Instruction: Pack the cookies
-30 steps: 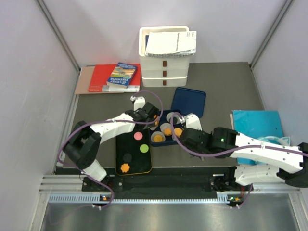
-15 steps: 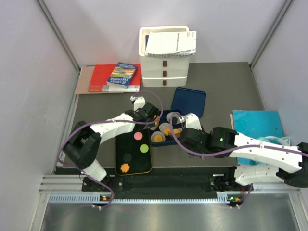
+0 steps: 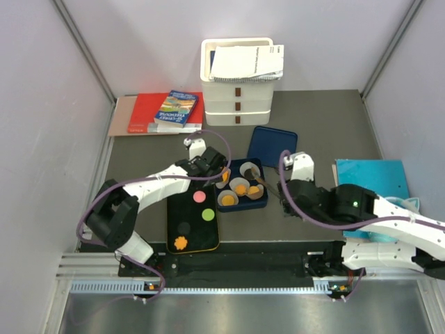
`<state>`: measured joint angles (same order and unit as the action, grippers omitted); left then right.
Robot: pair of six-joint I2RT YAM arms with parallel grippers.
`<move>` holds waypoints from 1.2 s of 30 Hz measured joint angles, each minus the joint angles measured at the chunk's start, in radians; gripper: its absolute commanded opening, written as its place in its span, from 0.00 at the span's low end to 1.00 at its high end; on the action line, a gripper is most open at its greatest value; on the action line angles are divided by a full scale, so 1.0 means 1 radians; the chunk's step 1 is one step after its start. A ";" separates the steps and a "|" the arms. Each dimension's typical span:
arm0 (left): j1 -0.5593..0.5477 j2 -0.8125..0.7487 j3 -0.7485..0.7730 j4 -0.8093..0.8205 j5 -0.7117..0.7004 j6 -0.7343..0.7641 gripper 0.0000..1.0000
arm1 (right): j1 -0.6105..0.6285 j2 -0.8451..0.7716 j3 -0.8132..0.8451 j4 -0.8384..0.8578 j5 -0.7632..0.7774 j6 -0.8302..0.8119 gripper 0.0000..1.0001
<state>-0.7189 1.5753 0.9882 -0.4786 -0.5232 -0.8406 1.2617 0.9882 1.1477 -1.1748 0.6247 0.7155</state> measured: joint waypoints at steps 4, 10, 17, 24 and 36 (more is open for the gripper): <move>0.044 -0.053 -0.032 0.006 0.057 -0.006 0.92 | -0.106 -0.080 -0.004 0.021 0.031 -0.007 0.53; 0.108 -0.200 -0.063 -0.031 0.077 -0.006 0.94 | -0.381 -0.109 -0.108 0.171 -0.071 -0.070 0.54; 0.109 -0.379 -0.084 -0.050 0.056 0.001 0.99 | -0.517 -0.055 -0.166 0.322 -0.169 -0.122 0.55; 0.116 -0.456 -0.142 -0.078 0.039 0.004 0.99 | -0.656 -0.034 -0.200 0.441 -0.258 -0.138 0.51; 0.134 -0.693 -0.254 -0.180 0.035 0.003 0.98 | -0.987 0.058 -0.314 0.567 -0.382 -0.157 0.50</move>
<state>-0.5846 0.8822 0.7341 -0.6586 -0.4885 -0.8375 0.2749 1.0458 0.8341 -0.6075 0.2428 0.5587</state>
